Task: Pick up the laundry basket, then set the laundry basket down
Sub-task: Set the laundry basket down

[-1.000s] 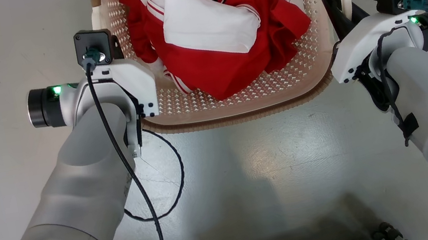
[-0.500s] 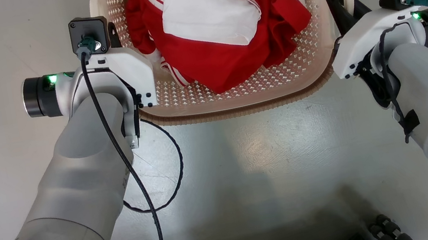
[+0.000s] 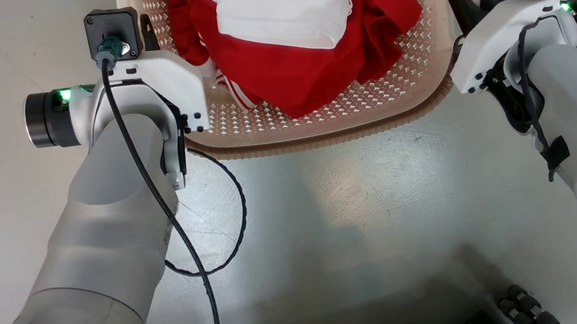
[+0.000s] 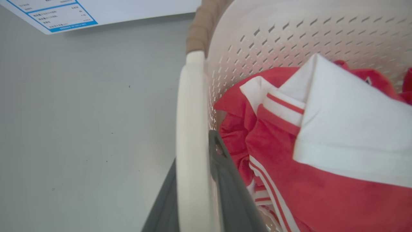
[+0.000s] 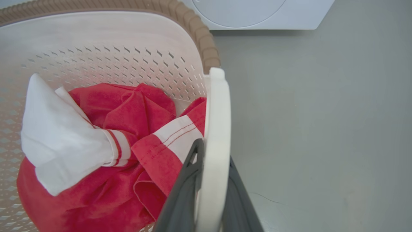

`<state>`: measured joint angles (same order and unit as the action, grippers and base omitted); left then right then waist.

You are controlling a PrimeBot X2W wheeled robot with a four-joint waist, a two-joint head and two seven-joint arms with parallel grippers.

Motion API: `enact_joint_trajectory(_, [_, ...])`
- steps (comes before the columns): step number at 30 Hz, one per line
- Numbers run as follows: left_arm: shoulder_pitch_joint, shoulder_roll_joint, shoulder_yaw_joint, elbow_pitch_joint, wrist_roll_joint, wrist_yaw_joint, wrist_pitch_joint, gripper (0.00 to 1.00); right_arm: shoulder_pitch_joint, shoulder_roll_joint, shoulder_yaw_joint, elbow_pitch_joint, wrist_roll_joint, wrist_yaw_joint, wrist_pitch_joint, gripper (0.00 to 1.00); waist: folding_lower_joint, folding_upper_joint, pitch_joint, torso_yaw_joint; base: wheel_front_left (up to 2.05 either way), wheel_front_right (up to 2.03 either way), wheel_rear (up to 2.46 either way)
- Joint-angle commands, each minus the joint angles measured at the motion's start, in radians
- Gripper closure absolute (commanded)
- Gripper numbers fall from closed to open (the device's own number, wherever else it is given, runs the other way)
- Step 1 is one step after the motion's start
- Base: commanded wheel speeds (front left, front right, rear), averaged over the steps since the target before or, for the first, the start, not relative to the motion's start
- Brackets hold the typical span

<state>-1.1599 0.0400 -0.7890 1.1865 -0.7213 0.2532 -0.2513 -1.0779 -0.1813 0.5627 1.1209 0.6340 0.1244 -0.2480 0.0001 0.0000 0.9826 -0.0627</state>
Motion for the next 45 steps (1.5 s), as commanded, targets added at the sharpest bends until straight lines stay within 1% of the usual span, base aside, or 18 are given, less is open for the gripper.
enact_joint_trajectory(1, [0.007, 0.013, 0.008, -0.007, 0.02, -0.008, -0.01, 1.0, 0.038, 0.013, 0.014, -0.001, -0.018, 0.006, -0.014, 1.0, -0.0001, 0.0, -0.001, 0.0, 0.0, 0.0, 0.0])
enact_joint_trajectory(4, [0.008, 0.012, 0.019, -0.008, 0.029, -0.004, -0.01, 1.0, 0.038, 0.011, 0.011, -0.003, -0.023, 0.006, -0.014, 1.0, -0.0001, 0.0, -0.004, 0.002, 0.0, 0.0, 0.0])
enact_joint_trajectory(5, [0.01, 0.012, 0.022, -0.009, 0.03, -0.002, -0.01, 1.0, 0.038, 0.01, 0.009, -0.004, -0.025, 0.006, -0.014, 0.92, -0.0001, 0.0, -0.005, 0.002, 0.0, 0.0, 0.0])
enact_joint_trajectory(6, [0.011, 0.012, 0.026, -0.009, 0.032, -0.002, -0.01, 0.75, 0.038, 0.01, 0.007, -0.005, -0.027, 0.006, -0.014, 0.84, -0.0001, 0.0, -0.005, 0.003, 0.0, 0.0, 0.0])
enact_joint_trajectory(7, [0.012, 0.012, 0.029, -0.01, 0.034, -0.002, -0.01, 0.75, 0.038, 0.009, 0.005, -0.006, -0.028, 0.006, -0.014, 0.78, -0.0001, 0.0, -0.006, 0.003, 0.0, 0.0, 0.0])
enact_joint_trajectory(8, [0.014, 0.011, 0.034, -0.01, 0.034, -0.001, -0.01, 0.69, 0.038, 0.008, 0.001, -0.007, -0.031, 0.006, -0.014, 0.67, -0.0001, 0.0, -0.007, 0.003, 0.0, 0.0, 0.0])
enact_joint_trajectory(10, [0.017, 0.011, 0.04, -0.011, 0.037, 0.0, -0.01, 0.6, 0.039, 0.006, -0.004, -0.009, -0.035, 0.006, -0.014, 0.6, -0.0001, 0.0, -0.008, 0.003, 0.0, 0.0, 0.0])
enact_joint_trajectory(11, [0.018, 0.011, 0.043, -0.012, 0.04, 0.001, -0.01, 0.24, 0.038, 0.005, -0.008, -0.011, -0.037, 0.006, -0.014, 0.55, -0.0001, 0.0, -0.008, 0.003, 0.0, 0.0, 0.0])
enact_joint_trajectory(12, [0.019, 0.011, 0.046, -0.014, 0.042, 0.002, -0.01, 0.1, 0.038, 0.004, -0.012, -0.012, -0.04, 0.006, -0.014, 0.42, -0.0001, 0.0, -0.008, 0.003, 0.0, 0.0, 0.0])
enact_joint_trajectory(13, [0.02, 0.011, 0.05, -0.015, 0.044, 0.002, -0.01, 0.0, 0.039, 0.005, -0.015, -0.013, -0.042, 0.006, -0.014, 0.38, -0.0001, 0.0, -0.009, 0.003, 0.0, 0.0, 0.0])
enact_joint_trajectory(14, [0.022, 0.011, 0.053, -0.016, 0.046, 0.003, -0.01, 0.0, 0.04, 0.006, -0.018, -0.014, -0.045, 0.006, -0.014, 0.3, -0.0001, 0.0, -0.01, 0.003, 0.0, 0.0, 0.0])
enact_joint_trajectory(15, [0.023, 0.011, 0.056, -0.016, 0.049, 0.004, -0.01, 0.0, 0.041, 0.007, -0.021, -0.014, -0.048, 0.006, -0.014, 0.12, -0.0001, 0.0, -0.011, 0.003, 0.0, 0.0, 0.0])
enact_joint_trajectory(16, [0.025, 0.011, 0.06, -0.016, 0.05, 0.004, -0.01, 0.0, 0.042, 0.008, -0.025, -0.015, -0.05, 0.006, -0.014, 0.04, -0.0001, 0.0, -0.012, 0.003, 0.0, 0.0, 0.0])
enact_joint_trajectory(17, [0.026, 0.011, 0.063, -0.017, 0.051, 0.004, -0.01, 0.0, 0.043, 0.009, -0.028, -0.016, -0.052, 0.006, -0.014, 0.0, -0.0001, 0.0, -0.014, 0.003, 0.0, 0.0, 0.0])
enact_joint_trajectory(25, [0.037, 0.01, 0.078, -0.011, 0.055, 0.002, -0.01, 0.0, 0.05, 0.012, -0.059, -0.03, -0.073, 0.006, -0.014, 0.0, -0.0001, 0.0, -0.035, 0.001, 0.0, 0.0, 0.0])
enact_joint_trajectory(34, [0.076, 0.01, 0.111, -0.02, 0.062, 0.009, -0.01, 0.0, 0.083, -0.004, -0.137, -0.072, -0.12, 0.006, -0.014, 0.0, -0.0001, 0.0, -0.109, 0.005, 0.0, 0.0, 0.0])
enact_joint_trajectory(41, [0.157, 0.017, 0.196, -0.12, 0.092, 0.009, -0.01, 0.0, 0.154, -0.018, -0.237, -0.135, -0.187, 0.006, -0.014, 0.0, -0.0001, 0.0, -0.24, 0.014, 0.0, 0.0, 0.0])
enact_joint_trajectory(45, [0.228, 0.017, 0.259, -0.191, 0.125, -0.002, -0.01, 0.0, 0.205, -0.015, -0.3, -0.185, -0.232, 0.006, -0.014, 0.0, -0.0001, 0.0, -0.332, 0.018, 0.0, 0.0, 0.0])
